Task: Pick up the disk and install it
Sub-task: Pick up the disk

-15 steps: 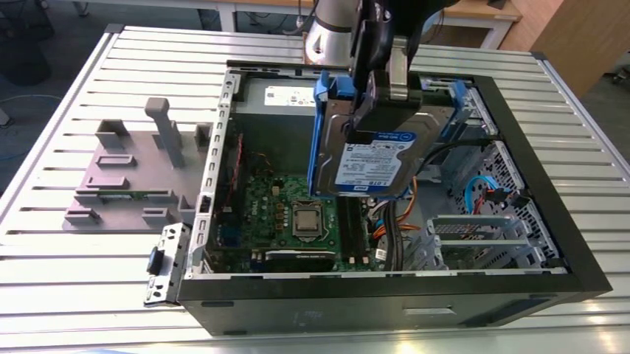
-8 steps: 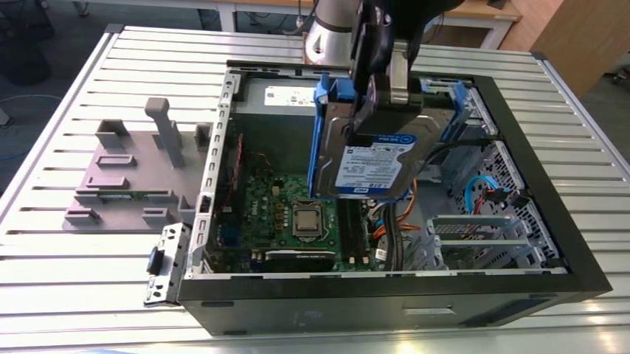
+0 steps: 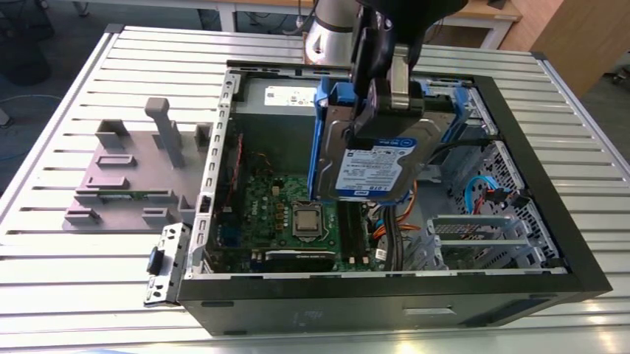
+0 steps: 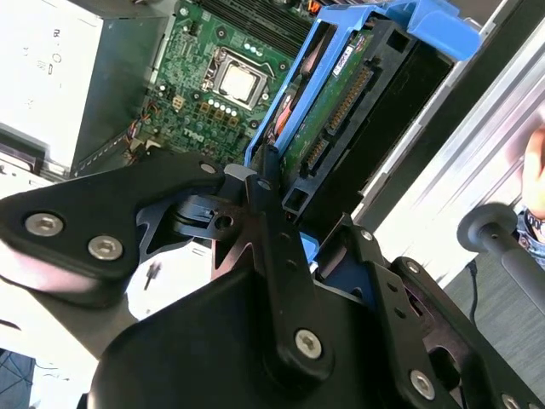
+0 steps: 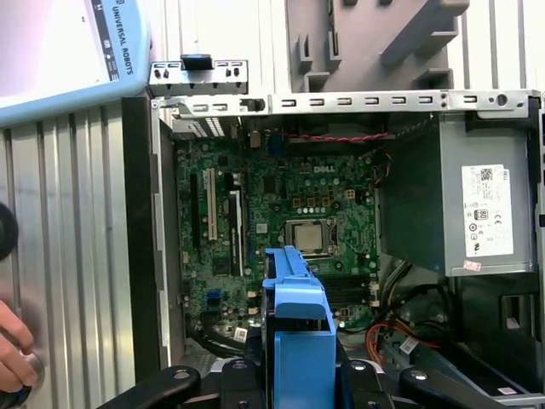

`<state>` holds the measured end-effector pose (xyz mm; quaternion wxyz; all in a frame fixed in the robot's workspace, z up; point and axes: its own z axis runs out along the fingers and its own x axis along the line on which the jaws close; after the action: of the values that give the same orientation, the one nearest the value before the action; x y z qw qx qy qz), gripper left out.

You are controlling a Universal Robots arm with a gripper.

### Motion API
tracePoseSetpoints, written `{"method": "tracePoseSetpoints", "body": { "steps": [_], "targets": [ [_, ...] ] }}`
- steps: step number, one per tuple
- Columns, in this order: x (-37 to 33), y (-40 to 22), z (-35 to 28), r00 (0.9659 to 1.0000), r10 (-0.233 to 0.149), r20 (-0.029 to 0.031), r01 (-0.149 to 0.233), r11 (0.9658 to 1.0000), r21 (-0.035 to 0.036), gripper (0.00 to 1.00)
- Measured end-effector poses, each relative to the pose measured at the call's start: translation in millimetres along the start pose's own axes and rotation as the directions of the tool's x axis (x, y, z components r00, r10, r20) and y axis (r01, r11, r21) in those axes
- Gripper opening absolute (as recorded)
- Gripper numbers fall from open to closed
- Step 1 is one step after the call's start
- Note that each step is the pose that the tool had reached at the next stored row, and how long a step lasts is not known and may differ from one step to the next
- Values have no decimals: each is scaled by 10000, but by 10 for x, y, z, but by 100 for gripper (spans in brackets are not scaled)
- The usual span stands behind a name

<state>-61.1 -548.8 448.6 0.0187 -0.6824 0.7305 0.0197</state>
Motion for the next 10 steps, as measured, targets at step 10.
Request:
{"method": "tracePoseSetpoints", "body": {
  "steps": [10],
  "targets": [
    [35,-5,9,10000,-1,0,1,10000,0,36]
  ]
}}
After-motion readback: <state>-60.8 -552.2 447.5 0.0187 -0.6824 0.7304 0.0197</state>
